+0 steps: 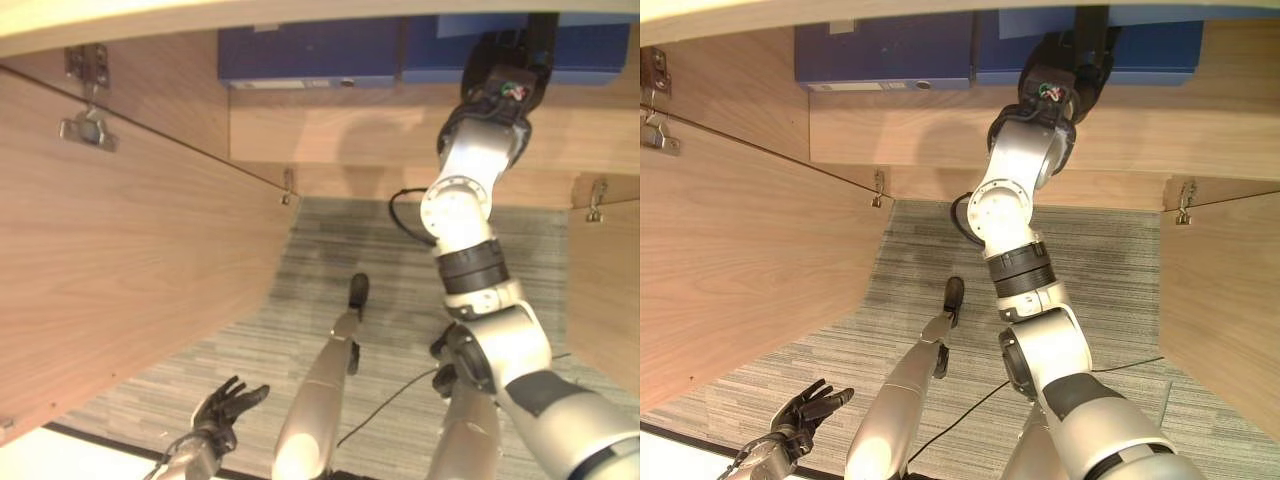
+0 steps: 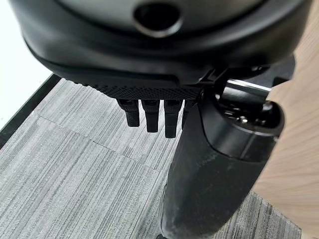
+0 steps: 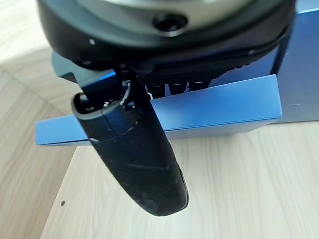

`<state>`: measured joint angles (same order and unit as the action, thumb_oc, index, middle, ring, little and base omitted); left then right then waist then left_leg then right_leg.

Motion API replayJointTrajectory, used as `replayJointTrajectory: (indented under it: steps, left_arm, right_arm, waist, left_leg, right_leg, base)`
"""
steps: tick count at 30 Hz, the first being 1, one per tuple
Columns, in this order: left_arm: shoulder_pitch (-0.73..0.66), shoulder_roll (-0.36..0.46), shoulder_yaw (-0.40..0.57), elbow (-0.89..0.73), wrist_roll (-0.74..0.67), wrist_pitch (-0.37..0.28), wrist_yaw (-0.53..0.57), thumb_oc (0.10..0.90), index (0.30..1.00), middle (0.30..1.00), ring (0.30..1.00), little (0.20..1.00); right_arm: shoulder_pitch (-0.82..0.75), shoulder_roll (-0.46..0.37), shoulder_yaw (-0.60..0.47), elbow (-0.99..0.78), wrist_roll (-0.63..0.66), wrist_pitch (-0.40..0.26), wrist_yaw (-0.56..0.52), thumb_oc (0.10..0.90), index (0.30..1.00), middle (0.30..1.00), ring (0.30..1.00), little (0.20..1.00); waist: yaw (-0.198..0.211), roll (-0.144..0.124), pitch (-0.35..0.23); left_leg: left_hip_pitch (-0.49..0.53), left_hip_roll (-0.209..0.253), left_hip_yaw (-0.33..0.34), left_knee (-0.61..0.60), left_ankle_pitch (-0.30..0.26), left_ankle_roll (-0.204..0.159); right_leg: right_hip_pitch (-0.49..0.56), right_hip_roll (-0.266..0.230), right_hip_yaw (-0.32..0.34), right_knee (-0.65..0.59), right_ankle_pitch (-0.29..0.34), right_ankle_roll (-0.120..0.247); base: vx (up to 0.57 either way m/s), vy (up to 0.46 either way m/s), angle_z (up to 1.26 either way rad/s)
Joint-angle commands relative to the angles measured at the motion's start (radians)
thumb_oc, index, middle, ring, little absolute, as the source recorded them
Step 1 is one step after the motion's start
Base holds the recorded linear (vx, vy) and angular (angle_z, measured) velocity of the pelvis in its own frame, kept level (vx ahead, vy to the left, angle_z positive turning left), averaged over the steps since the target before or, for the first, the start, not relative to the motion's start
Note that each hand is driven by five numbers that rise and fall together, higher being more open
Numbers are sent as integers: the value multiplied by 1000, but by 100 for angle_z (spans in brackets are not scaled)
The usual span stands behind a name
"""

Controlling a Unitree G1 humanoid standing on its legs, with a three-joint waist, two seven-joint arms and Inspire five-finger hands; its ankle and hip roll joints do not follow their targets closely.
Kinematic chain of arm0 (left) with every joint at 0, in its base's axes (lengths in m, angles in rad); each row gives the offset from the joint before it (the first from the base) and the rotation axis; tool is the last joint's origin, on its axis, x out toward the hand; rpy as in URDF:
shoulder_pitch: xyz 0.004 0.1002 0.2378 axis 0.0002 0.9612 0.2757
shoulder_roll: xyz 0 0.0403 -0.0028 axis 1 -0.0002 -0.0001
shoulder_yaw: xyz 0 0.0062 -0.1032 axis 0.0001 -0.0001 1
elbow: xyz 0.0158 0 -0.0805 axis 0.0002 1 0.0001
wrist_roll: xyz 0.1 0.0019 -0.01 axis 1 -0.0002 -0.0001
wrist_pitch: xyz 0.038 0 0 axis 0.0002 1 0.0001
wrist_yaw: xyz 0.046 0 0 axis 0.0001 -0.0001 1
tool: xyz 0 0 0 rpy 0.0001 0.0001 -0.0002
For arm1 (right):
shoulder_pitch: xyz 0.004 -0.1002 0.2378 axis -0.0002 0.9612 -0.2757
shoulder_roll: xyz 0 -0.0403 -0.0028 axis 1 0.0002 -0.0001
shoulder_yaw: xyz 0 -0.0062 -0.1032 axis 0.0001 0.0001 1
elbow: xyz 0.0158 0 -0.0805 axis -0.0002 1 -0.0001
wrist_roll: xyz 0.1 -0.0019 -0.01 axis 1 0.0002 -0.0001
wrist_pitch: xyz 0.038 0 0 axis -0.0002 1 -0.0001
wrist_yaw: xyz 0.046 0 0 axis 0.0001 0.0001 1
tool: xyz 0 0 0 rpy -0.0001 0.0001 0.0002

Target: Put the empty folder in the office cabinet

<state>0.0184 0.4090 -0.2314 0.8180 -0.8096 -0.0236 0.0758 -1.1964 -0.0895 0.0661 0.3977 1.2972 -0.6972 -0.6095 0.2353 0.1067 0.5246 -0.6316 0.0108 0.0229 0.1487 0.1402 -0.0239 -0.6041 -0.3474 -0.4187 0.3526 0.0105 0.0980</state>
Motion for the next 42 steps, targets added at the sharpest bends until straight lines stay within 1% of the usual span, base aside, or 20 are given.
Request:
replayJointTrajectory:
  steps: [1, 5, 8, 13, 14, 15, 17, 19, 22, 23, 26, 28, 30, 36, 37, 38, 39, 40, 41, 42]
  left_arm:
    - [77, 63, -16, 60, 26, 1, 28, 800, 900, 900, 900, 900]
    - [78, 62, -15, 58, 24, 1, 25, 800, 900, 900, 900, 900]
    - [76, 64, -1, 71, 20, 4, 19, 800, 900, 900, 900, 900]
    - [70, 71, 23, 100, 21, 13, -12, 800, 900, 900, 900, 900]
    - [71, 74, 26, 102, 18, 16, -23, 800, 900, 900, 900, 900]
    - [72, 73, 26, 102, 18, 16, -24, 800, 900, 900, 900, 900]
    - [74, 76, 23, 102, 17, 19, -35, 800, 900, 900, 900, 900]
    - [69, 78, 19, 105, 22, 24, -41, 800, 900, 900, 900, 900]
    - [63, 81, 17, 107, 28, 22, -46, 800, 900, 900, 900, 900]
    - [63, 80, 17, 107, 28, 22, -46, 800, 900, 900, 900, 900]
    - [48, 75, 22, 127, 27, 22, -47, 800, 900, 900, 900, 900]
    - [44, 73, 23, 131, 25, 21, -46, 800, 900, 900, 900, 900]
    - [39, 68, 27, 136, 26, 18, -42, 800, 900, 900, 900, 900]
    - [35, 68, 38, 150, 30, 16, -41, 800, 900, 900, 900, 900]
    - [36, 72, 43, 161, 30, 16, -48, 800, 900, 900, 900, 900]
    - [36, 72, 43, 161, 30, 16, -49, 800, 900, 900, 900, 900]
    - [35, 73, 48, 168, 30, 16, -51, 800, 900, 900, 900, 900]
    - [33, 77, 56, 181, 33, 17, -57, 800, 900, 900, 900, 900]
    - [34, 80, 62, 187, 38, 15, -59, 800, 900, 900, 900, 900]
    - [35, 84, 76, 200, 44, 12, -65, 800, 900, 900, 900, 900]
  right_arm:
    - [-131, -54, 43, -77, -100, -2, 81, 800, 900, 900, 900, 900]
    - [-129, -59, 45, -46, -73, 8, 98, 800, 900, 900, 900, 900]
    - [-126, -86, 98, 1, -37, 74, 148, 800, 900, 900, 900, 900]
    - [-123, -160, 272, 147, 36, 269, 292, 800, 900, 900, 900, 900]
    - [-129, -179, 331, 199, 47, 330, 332, 800, 900, 900, 900, 900]
    - [-130, -180, 331, 202, 50, 332, 336, 800, 900, 900, 900, 900]
    - [-136, -196, 378, 252, 47, 388, 358, 800, 900, 900, 900, 900]
    - [-145, -196, 407, 283, 48, 423, 375, 800, 900, 900, 900, 900]
    - [-147, -182, 441, 317, 46, 459, 403, 800, 900, 900, 900, 900]
    - [-147, -181, 441, 317, 46, 459, 404, 800, 900, 900, 900, 900]
    - [-153, -173, 470, 359, 35, 502, 418, 800, 900, 900, 900, 900]
    - [-155, -169, 472, 359, 37, 504, 419, 800, 900, 900, 900, 900]
    - [-155, -157, 452, 361, 52, 488, 421, 800, 900, 900, 900, 900]
    - [-165, -161, 443, 370, 53, 493, 431, 800, 900, 900, 900, 900]
    - [-188, -184, 474, 396, 31, 530, 448, 800, 900, 900, 900, 900]
    - [-189, -184, 474, 398, 31, 530, 450, 800, 900, 900, 900, 900]
    - [-206, -205, 501, 419, 4, 560, 457, 800, 900, 900, 900, 900]
    - [-244, -251, 569, 452, -77, 614, 475, 800, 900, 900, 900, 900]
    - [-267, -280, 612, 471, -128, 639, 487, 800, 900, 900, 900, 900]
    - [-306, -316, 683, 502, -200, 672, 513, 800, 900, 900, 900, 900]
  waist:
    - [0, -28, -23]
    - [-2, -29, -23]
    - [-4, -36, -20]
    - [-8, -60, -13]
    - [-9, -69, -10]
    - [-10, -68, -10]
    - [-10, -74, -7]
    - [-10, -80, -6]
    - [-7, -85, -5]
    - [-7, -85, -5]
    - [-4, -90, -5]
    - [-4, -90, -5]
    - [-2, -91, -5]
    - [2, -93, -5]
    - [5, -98, -5]
    - [5, -97, -5]
    - [5, -100, -5]
    - [2, -108, -5]
    - [-1, -113, -5]
    - [-5, -122, -5]
  left_leg:
    - [21, 22, -12, 40, -158, -50]
    - [22, 21, -11, 39, -159, -50]
    - [24, 25, -7, 42, -159, -52]
    - [26, 35, -2, 45, -154, -57]
    - [26, 39, -1, 46, -152, -60]
    - [26, 39, -1, 46, -152, -60]
    - [28, 41, -1, 45, -150, -61]
    - [28, 43, 0, 44, -148, -63]
    - [28, 47, -1, 40, -144, -66]
    - [28, 47, -1, 40, -144, -66]
    - [33, 49, 1, 34, -140, -67]
    - [35, 49, 1, 31, -139, -67]
    - [40, 49, 2, 26, -138, -67]
    - [48, 50, 2, 18, -133, -69]
    - [51, 50, 2, 15, -131, -69]
    - [51, 50, 2, 15, -131, -69]
    - [50, 51, 3, 13, -129, -70]
    - [52, 53, 4, 10, -126, -71]
    - [52, 54, 5, 9, -124, -72]
    - [55, 55, 8, 4, -120, -74]
  right_leg:
    - [17, 2, 86, -83, 34, 67]
    - [17, 4, 89, -84, 35, 67]
    - [17, 5, 90, -84, 36, 66]
    - [19, 10, 89, -87, 43, 60]
    - [20, 12, 89, -89, 45, 58]
    - [20, 12, 89, -89, 45, 58]
    - [20, 15, 88, -92, 47, 57]
    - [22, 18, 86, -94, 48, 55]
    - [21, 22, 84, -98, 50, 54]
    - [21, 22, 84, -98, 50, 54]
    - [25, 26, 80, -105, 53, 54]
    - [27, 26, 80, -107, 53, 54]
    - [32, 28, 77, -111, 54, 54]
    - [42, 32, 73, -121, 56, 54]
    - [47, 33, 70, -126, 59, 54]
    - [47, 33, 69, -127, 60, 54]
    - [47, 33, 68, -128, 61, 55]
    - [49, 35, 66, -133, 65, 55]
    - [50, 35, 65, -136, 67, 55]
    - [52, 38, 65, -143, 72, 56]
  base:
    - [0, 0, 0]
    - [0, 0, 0]
    - [0, 0, 0]
    - [0, 0, 0]
    - [0, 0, 0]
    - [-8, -21, -4]
    - [-8, -13, -5]
    - [-10, -16, -6]
    - [-3, -11, -3]
    - [0, 0, 0]
    - [0, 0, 0]
    - [0, 0, 0]
    - [0, 0, 0]
    - [0, 0, 0]
    - [0, 0, 0]
    - [0, 0, 0]
    - [0, 0, 0]
    - [0, 0, 0]
    - [0, 0, 0]
    - [0, 0, 0]
